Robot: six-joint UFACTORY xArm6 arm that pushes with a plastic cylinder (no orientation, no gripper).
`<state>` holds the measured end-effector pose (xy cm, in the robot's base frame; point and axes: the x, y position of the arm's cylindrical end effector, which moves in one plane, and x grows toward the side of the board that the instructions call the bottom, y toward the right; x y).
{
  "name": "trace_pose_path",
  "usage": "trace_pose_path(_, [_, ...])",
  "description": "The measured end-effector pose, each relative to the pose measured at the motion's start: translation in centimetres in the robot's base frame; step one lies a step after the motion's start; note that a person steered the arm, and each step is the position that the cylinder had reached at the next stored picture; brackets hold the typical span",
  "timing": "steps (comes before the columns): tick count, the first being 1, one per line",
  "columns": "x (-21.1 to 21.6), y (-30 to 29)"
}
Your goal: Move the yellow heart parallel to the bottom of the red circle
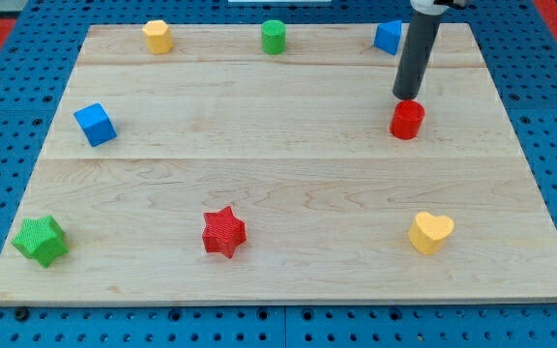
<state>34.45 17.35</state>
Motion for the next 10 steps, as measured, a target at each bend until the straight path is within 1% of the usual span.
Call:
trace_pose_path(1, [2.9,7.9])
trace_pose_path(2, [9.1,11.4])
trace_pose_path(3, [17.4,11.2])
trace_pose_path(4, [24.9,9.8])
trace_pose_path(5, [26.2,5.4])
trace_pose_path(6, [26.3,2.7])
trace_pose_path(8, [22.3,-3.7])
trace_pose_path(9, [21.3,-7.0])
trace_pose_path(10, [23.4,-6.7])
